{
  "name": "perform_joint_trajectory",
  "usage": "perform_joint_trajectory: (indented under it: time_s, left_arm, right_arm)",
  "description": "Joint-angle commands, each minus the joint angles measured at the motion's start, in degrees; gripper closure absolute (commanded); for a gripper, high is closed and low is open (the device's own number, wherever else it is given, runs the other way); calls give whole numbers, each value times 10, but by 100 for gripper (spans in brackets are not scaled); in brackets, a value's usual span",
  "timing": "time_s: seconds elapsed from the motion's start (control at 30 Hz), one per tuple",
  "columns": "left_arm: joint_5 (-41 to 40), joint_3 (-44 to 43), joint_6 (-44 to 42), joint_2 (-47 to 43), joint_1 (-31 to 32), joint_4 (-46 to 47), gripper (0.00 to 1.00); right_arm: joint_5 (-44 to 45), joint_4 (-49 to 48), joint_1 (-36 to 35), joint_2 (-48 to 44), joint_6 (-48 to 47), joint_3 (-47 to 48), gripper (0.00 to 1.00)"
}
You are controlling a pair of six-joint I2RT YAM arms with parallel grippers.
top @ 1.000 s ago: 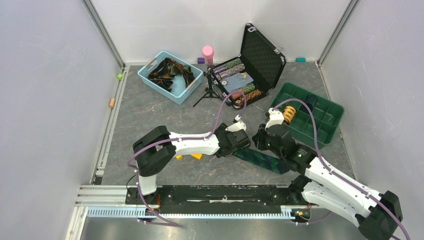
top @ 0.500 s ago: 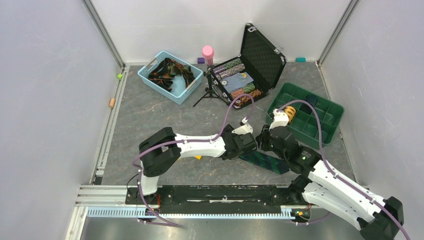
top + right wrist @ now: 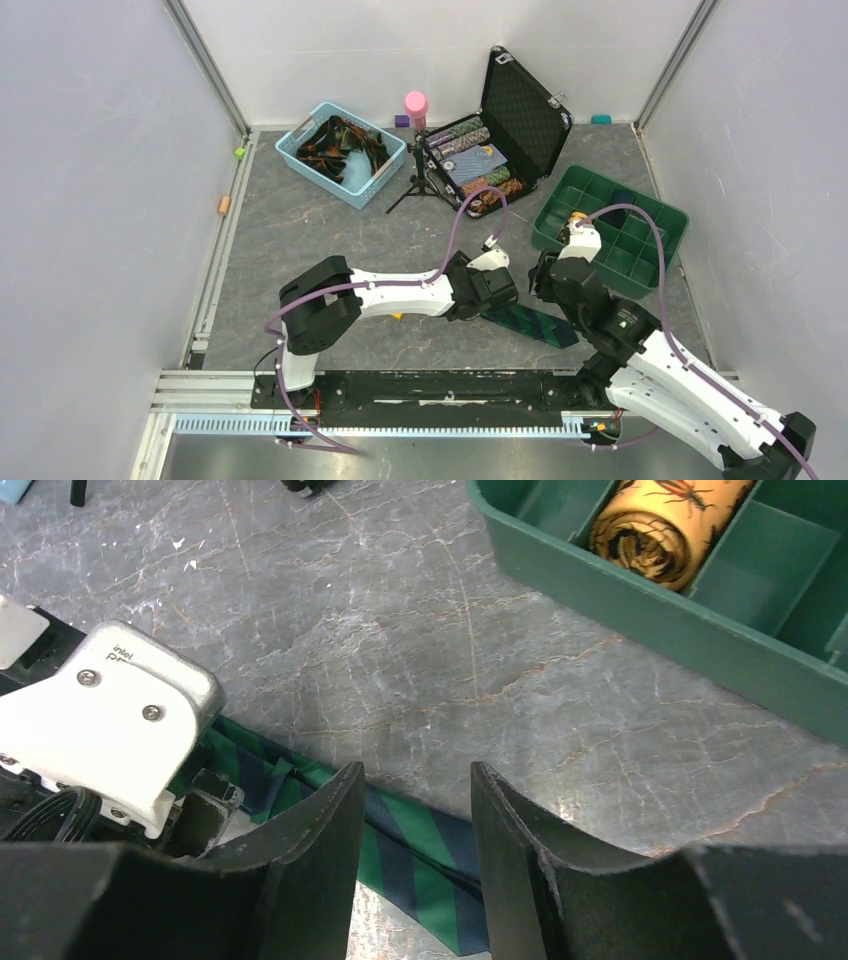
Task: Roll the ties
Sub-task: Roll the tie at the center of the board.
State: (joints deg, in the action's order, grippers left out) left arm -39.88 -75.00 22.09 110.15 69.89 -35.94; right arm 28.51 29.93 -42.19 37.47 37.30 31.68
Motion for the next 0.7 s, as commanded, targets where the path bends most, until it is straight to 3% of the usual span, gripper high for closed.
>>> perform_joint_trajectory:
  time_s: [0.0, 0.67]
  left_arm:
    - [13, -15, 50, 12, 4, 1, 31]
    - [58, 21, 81, -15, 0, 61, 26]
  right_arm:
    - [44, 13, 2, -26, 15, 25, 51]
    - [28, -14, 2, -50, 22, 3, 54]
